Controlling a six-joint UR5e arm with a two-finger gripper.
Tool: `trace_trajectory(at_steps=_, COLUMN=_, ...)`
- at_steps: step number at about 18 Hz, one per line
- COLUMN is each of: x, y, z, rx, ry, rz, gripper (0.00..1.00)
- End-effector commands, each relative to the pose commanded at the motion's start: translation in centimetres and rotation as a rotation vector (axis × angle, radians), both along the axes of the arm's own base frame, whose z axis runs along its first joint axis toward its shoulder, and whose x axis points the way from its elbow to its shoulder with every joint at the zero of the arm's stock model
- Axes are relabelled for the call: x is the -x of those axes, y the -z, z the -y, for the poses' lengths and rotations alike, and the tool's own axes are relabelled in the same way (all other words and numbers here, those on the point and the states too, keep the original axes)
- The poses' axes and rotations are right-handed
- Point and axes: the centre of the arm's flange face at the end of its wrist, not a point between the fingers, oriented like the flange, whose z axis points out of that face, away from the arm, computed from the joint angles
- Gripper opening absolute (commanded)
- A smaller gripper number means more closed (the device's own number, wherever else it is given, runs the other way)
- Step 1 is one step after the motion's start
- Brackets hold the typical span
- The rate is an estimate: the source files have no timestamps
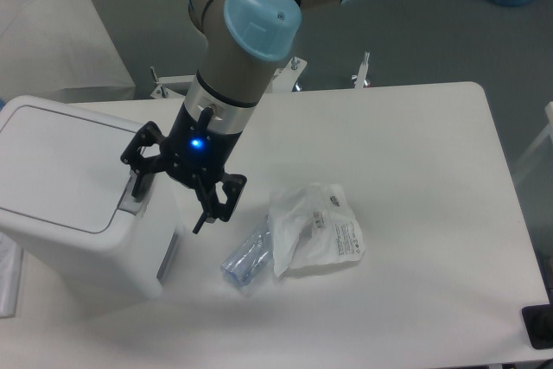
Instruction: Open the trash can
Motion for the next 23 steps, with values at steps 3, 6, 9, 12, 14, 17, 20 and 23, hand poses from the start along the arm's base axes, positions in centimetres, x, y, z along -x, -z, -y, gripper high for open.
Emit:
trace_trajectory(at_steps=3, x=0.0, y=0.1, z=0.0, rx=-0.001, ry=0.0, rz=0.001, gripper=1.0)
trace_trajectory(at_steps=6, x=0.0, y=0.0, z=0.0, rx=0.001, ry=0.0, rz=0.001, gripper=1.0)
trace_trajectory(at_steps=9, x=0.1, y=-0.7, z=0.0, rx=-0.008, ry=-0.002, rz=-0.005, gripper=1.0)
trace_trajectory(at_steps=12, x=0.2, y=-1.3, z=0.1, rx=-0.016, ry=-0.005, rz=-0.013, gripper=1.0)
trace_trajectory(at_steps=14, x=0.8, y=-1.3, z=0.3, rx=-0.018, ry=-0.01, rz=-0.016, gripper=1.0)
trace_trajectory(at_steps=17, x=4.6, y=-1.0, z=2.2, rx=-0.015, ry=-0.071, rz=-0.019, gripper=1.0)
trace_trajectory(at_steps=20, x=10.0, y=0.9, z=4.5, rx=0.001, ry=-0.152, rz=-0.001, gripper=1.0)
trace_trajectory(at_steps=23, x=14.2, y=2.4, z=5.4, rx=-0.009, ry=-0.203, rz=-0.016, gripper=1.0)
